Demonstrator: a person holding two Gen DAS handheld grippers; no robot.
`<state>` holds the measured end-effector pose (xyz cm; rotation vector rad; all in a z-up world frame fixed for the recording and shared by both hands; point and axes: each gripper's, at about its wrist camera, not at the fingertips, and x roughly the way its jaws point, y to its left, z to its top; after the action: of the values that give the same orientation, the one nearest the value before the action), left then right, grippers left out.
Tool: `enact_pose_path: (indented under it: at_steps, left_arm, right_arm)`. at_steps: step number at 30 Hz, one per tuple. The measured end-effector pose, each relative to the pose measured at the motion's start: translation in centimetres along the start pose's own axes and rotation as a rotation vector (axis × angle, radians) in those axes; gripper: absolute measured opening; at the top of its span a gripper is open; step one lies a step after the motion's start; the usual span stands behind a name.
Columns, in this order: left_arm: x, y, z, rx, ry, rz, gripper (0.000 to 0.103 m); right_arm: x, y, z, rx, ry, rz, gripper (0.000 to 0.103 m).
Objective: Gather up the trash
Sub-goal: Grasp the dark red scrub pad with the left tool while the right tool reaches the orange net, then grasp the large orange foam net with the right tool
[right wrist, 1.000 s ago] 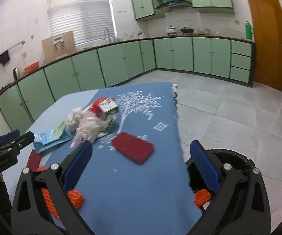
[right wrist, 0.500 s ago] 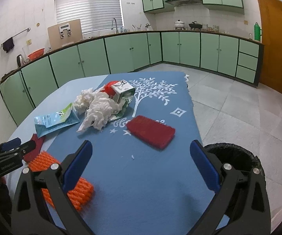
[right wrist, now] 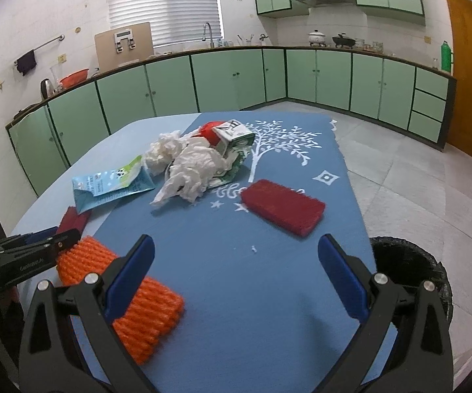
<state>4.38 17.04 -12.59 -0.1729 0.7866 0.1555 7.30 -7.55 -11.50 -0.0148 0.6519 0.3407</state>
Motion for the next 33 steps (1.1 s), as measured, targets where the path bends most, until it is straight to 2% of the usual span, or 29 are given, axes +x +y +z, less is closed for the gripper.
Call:
enact_pose_path:
  at_steps: [9, 18, 25, 26, 28, 32, 33]
  left_arm:
    - [-1.6, 0.3, -0.6, 0.013, -0.004, -0.005, 0.045]
    - [-2.9, 0.7, -1.4, 0.012, -0.021, 0.001, 0.045]
    - [-3.0, 0.9, -1.7, 0.01, -0.023, -0.002, 0.045]
    - [-3.0, 0.9, -1.7, 0.011, -0.024, -0.002, 0.045]
    - [-3.0, 0.8, -1.7, 0.01, -0.023, -0.002, 0.045]
    - [-3.0, 0.7, -1.7, 0.01, -0.026, -0.003, 0.045]
    - [-3.1, 0.7, -1.7, 0.011, -0.026, -0.003, 0.045]
  right_arm:
    - [-0.6, 1.2, 0.1, -0.012, -0.01, 0.043, 0.097]
    - [-0.8, 4.1, -0.6, -0.052, -0.006, 0.114, 0.097]
    - [-0.3, 5.4, -1.6, -0.071, 0.025, 0.147, 0.096]
    - [-0.1, 5.4, -1.6, -0.072, 0.034, 0.151, 0.094]
    - [0.4, 5.3, -1.8, -0.072, 0.061, 0.168, 0.081]
    - [1.2, 5.1, -2.3, -0.055, 0.11, 0.204, 0.063]
    - [1.2, 5.1, -2.5, -0.056, 0.116, 0.21, 0.054]
